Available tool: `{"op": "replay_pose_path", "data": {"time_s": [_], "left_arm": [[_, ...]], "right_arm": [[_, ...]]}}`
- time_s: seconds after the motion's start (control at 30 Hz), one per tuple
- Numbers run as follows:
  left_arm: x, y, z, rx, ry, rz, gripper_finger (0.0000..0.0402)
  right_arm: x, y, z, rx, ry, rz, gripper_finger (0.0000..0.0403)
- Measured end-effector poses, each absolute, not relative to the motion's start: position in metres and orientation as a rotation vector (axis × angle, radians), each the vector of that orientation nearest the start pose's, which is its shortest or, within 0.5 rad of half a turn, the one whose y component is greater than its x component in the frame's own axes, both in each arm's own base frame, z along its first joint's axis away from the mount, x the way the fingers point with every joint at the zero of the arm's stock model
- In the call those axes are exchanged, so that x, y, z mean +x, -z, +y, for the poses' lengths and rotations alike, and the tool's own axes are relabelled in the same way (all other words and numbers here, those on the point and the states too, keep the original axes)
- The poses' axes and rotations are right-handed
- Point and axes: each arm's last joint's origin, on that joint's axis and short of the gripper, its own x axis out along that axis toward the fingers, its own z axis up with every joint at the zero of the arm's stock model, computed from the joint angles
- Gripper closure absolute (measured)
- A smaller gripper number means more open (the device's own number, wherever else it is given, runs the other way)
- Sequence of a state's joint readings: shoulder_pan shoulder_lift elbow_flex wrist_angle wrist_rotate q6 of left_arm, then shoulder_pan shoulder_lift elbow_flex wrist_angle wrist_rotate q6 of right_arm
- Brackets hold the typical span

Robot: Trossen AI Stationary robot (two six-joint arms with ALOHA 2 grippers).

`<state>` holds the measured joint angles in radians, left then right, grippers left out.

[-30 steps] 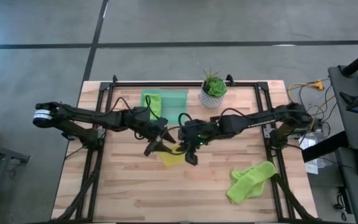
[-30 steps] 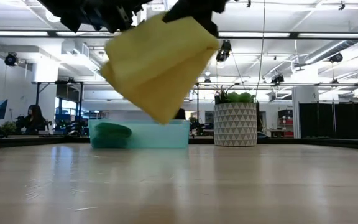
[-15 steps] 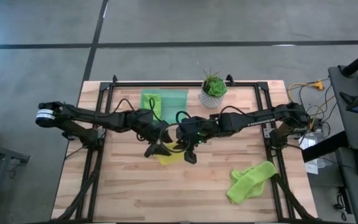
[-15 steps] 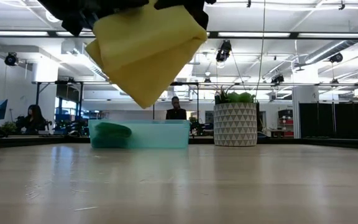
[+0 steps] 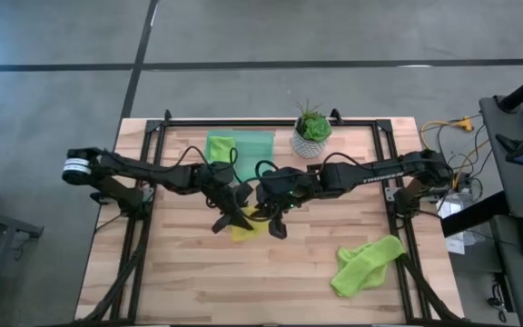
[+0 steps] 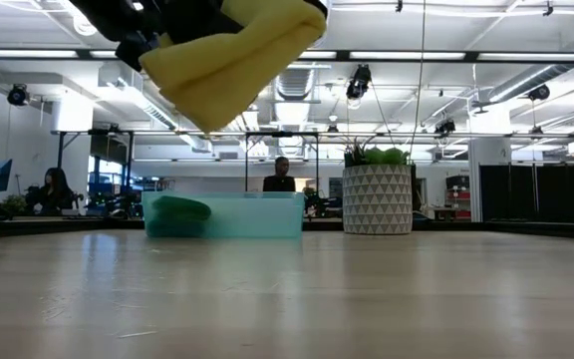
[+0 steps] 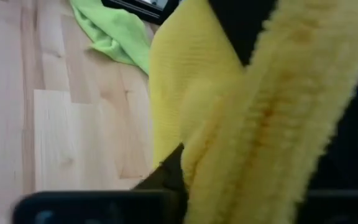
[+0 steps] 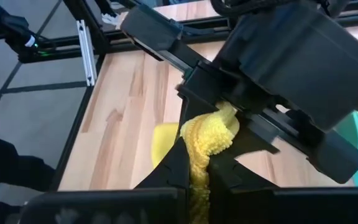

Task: Fold microfiber towels
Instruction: Put the folded yellow microfiber towel into the blue bin

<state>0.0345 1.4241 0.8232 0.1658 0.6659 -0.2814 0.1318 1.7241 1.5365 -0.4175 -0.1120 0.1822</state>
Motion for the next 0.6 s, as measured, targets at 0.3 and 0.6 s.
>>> {"op": "replay_pose_path", "data": {"time_s": [0.3,0.6], "left_arm": [[0.295,-0.243,-0.003,-0.408,0.525,0.475,0.0396],[0.278,-0.269,0.007,-0.364,0.37,0.364,0.0399]], "right_arm": [[0.384,-0.33,0.043,0.217,-0.031,0.599,0.0368],[0.336,-0.378,0.028,0.262,0.27,0.437,0.0216]]}}
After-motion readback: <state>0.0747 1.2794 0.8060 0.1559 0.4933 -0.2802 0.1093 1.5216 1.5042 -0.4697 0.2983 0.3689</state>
